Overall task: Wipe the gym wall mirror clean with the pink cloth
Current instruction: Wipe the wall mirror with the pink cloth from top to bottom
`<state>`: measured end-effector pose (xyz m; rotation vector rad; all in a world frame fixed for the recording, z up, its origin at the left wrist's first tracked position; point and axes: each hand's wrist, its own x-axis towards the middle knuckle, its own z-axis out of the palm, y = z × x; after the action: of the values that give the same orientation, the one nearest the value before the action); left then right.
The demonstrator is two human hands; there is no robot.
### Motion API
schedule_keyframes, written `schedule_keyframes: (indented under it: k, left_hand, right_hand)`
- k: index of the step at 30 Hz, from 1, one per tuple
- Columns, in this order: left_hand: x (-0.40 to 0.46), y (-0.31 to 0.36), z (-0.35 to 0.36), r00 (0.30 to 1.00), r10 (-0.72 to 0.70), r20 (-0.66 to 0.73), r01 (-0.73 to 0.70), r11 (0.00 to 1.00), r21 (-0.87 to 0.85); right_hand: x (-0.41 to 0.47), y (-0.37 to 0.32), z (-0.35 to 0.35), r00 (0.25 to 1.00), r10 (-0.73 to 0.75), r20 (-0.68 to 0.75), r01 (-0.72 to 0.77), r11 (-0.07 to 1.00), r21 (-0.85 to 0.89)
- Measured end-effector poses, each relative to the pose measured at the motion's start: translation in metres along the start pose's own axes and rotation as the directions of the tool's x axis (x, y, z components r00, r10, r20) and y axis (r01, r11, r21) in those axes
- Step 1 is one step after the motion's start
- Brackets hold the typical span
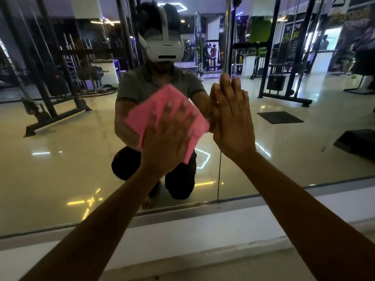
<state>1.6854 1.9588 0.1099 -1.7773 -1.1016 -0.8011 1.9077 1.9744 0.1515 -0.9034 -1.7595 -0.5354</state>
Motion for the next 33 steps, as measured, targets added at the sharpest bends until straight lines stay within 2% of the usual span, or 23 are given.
schedule_keyframes:
  k: [1, 3, 5, 6, 7, 8, 10, 12, 13, 15, 16, 17, 19, 20, 21, 22, 24, 25, 27, 29, 30, 31, 33]
  left_hand:
    - [-0.025, -0.003, 0.005, 0.996, 0.075, 0.057, -0.075, 0.997, -0.012]
    - [-0.053, -0.027, 0.000, 0.996, 0.074, 0.043, -0.074, 0.997, -0.003]
    - [-0.048, -0.054, -0.015, 0.978, -0.200, -0.054, 0.197, 0.979, -0.056]
    - [-0.041, -0.063, -0.022, 0.930, -0.359, -0.084, 0.353, 0.932, -0.076]
    - [-0.044, -0.066, -0.024, 0.905, -0.417, -0.079, 0.412, 0.908, -0.075]
    - [-0.057, -0.066, -0.022, 0.933, -0.357, -0.049, 0.354, 0.933, -0.061]
    - [-0.108, -0.070, -0.021, 0.993, -0.091, 0.072, 0.094, 0.995, -0.039]
    - [-0.143, -0.105, -0.028, 0.995, -0.044, 0.087, 0.044, 0.999, 0.004]
    - [-0.143, -0.122, -0.033, 0.988, -0.152, 0.036, 0.151, 0.988, 0.021]
    - [-0.131, -0.137, -0.040, 0.884, -0.448, -0.134, 0.451, 0.892, -0.007]
    - [-0.134, -0.136, -0.039, 0.867, -0.477, -0.147, 0.478, 0.878, -0.028]
    - [-0.148, -0.129, -0.035, 0.906, -0.411, -0.099, 0.409, 0.911, -0.040]
    - [-0.198, -0.121, -0.030, 0.991, -0.136, -0.005, 0.135, 0.991, -0.005]
    - [-0.219, -0.132, -0.029, 0.999, -0.040, 0.000, 0.040, 0.998, 0.057]
    - [-0.226, -0.146, -0.030, 0.999, -0.038, 0.002, 0.038, 0.994, 0.100]
    - [-0.219, -0.154, -0.032, 0.985, -0.170, -0.038, 0.173, 0.980, 0.100]
    - [-0.190, -0.158, -0.034, 0.843, -0.515, -0.154, 0.520, 0.854, -0.007]
    - [-0.190, -0.150, -0.031, 0.836, -0.532, -0.130, 0.534, 0.845, -0.022]
    - [-0.220, -0.128, -0.016, 0.972, -0.234, -0.007, 0.234, 0.972, -0.022]
    - [-0.273, -0.119, -0.008, 0.986, -0.014, 0.165, 0.011, 1.000, 0.022]
    - [-0.283, -0.119, -0.005, 0.987, -0.041, 0.157, 0.033, 0.998, 0.050]
    - [-0.271, -0.122, -0.005, 0.979, -0.169, 0.113, 0.163, 0.985, 0.060]
    - [-0.216, -0.121, -0.007, 0.849, -0.527, -0.040, 0.528, 0.849, 0.011]
  right_hand:
    - [-0.001, -0.010, 0.004, 1.000, 0.019, -0.007, -0.019, 1.000, 0.004]
    - [-0.004, -0.025, 0.014, 0.999, -0.042, 0.023, 0.043, 0.999, -0.003]
    - [-0.012, -0.034, 0.022, 0.992, -0.109, 0.058, 0.109, 0.994, 0.006]
    - [-0.016, -0.039, 0.028, 0.993, -0.103, 0.056, 0.103, 0.995, 0.012]
    - [-0.020, -0.046, 0.034, 0.996, -0.080, 0.049, 0.080, 0.997, 0.012]
    - [-0.024, -0.053, 0.041, 0.998, -0.057, 0.042, 0.056, 0.998, 0.006]
    - [-0.030, -0.071, 0.052, 0.998, -0.047, 0.033, 0.047, 0.999, -0.015]
    - [-0.032, -0.089, 0.061, 0.995, -0.086, 0.045, 0.086, 0.996, -0.002]
    - [-0.033, -0.098, 0.067, 0.993, -0.106, 0.050, 0.106, 0.994, 0.016]
    - [-0.037, -0.117, 0.082, 0.990, -0.127, 0.053, 0.124, 0.991, 0.053]
    - [-0.037, -0.125, 0.089, 0.992, -0.115, 0.055, 0.113, 0.992, 0.052]
    - [-0.039, -0.130, 0.096, 0.994, -0.096, 0.059, 0.094, 0.995, 0.033]
    - [-0.040, -0.134, 0.103, 0.996, -0.076, 0.054, 0.077, 0.997, -0.008]
    - [-0.040, -0.133, 0.104, 0.995, -0.082, 0.049, 0.083, 0.996, -0.019]
    - [-0.041, -0.131, 0.104, 0.995, -0.088, 0.046, 0.089, 0.996, -0.031]
    - [-0.042, -0.129, 0.105, 0.995, -0.085, 0.046, 0.087, 0.995, -0.041]
    - [-0.043, -0.132, 0.108, 0.997, -0.059, 0.041, 0.061, 0.997, -0.051]
    - [-0.044, -0.135, 0.109, 0.998, -0.039, 0.041, 0.041, 0.998, -0.052]
    - [-0.045, -0.140, 0.111, 0.999, -0.023, 0.036, 0.025, 0.998, -0.058]
    - [-0.046, -0.137, 0.111, 0.998, -0.038, 0.042, 0.040, 0.998, -0.049]
    - [-0.047, -0.134, 0.110, 0.998, -0.048, 0.043, 0.050, 0.998, -0.046]
    - [-0.049, -0.130, 0.109, 0.998, -0.053, 0.041, 0.055, 0.997, -0.049]
    - [-0.057, -0.122, 0.106, 0.998, -0.043, 0.039, 0.044, 0.998, -0.042]
